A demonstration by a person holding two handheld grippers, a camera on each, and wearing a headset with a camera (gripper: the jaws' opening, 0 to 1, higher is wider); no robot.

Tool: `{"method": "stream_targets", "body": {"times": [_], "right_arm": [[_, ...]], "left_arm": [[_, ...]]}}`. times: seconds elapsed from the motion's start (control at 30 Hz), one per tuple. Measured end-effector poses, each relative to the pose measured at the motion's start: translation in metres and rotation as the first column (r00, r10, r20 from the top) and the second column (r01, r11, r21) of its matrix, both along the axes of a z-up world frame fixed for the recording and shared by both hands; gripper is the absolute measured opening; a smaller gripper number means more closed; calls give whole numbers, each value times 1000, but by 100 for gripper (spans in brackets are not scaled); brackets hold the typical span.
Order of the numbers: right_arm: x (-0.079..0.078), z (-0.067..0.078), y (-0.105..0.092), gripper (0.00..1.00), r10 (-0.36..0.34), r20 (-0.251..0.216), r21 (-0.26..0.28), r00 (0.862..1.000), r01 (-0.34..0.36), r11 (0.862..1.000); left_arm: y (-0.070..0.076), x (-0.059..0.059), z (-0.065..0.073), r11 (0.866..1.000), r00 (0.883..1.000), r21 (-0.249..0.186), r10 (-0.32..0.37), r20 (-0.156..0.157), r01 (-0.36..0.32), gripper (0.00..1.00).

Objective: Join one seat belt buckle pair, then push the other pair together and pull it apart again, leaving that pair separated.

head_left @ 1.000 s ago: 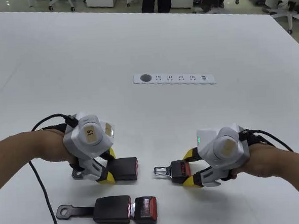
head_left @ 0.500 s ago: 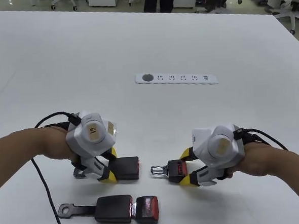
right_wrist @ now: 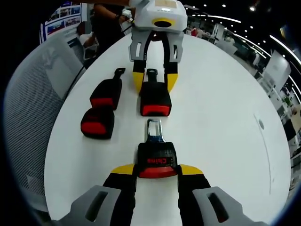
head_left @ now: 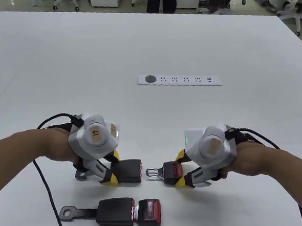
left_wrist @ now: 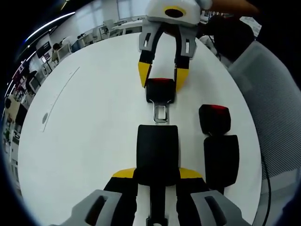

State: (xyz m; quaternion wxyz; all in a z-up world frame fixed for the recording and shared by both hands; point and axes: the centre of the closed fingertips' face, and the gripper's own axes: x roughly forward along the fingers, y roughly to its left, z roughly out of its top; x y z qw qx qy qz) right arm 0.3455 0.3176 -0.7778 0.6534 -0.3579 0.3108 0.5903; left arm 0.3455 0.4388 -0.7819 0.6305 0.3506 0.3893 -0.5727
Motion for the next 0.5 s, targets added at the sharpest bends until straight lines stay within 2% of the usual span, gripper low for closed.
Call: {"method": "stream_targets", "body": {"times": [0.4, 0.5], "right_arm": [[-1, 1, 16, 31, 19, 5, -7, 1000, -18, 1000], [1, 1, 15, 31, 24, 7, -14, 1000, -24, 1000]], "left_arm": [[0, -1, 1, 1000, 1000, 4, -1, 0, 1, 32], [0, -2, 2, 1000, 1000, 4, 0, -1, 0, 32]]}}
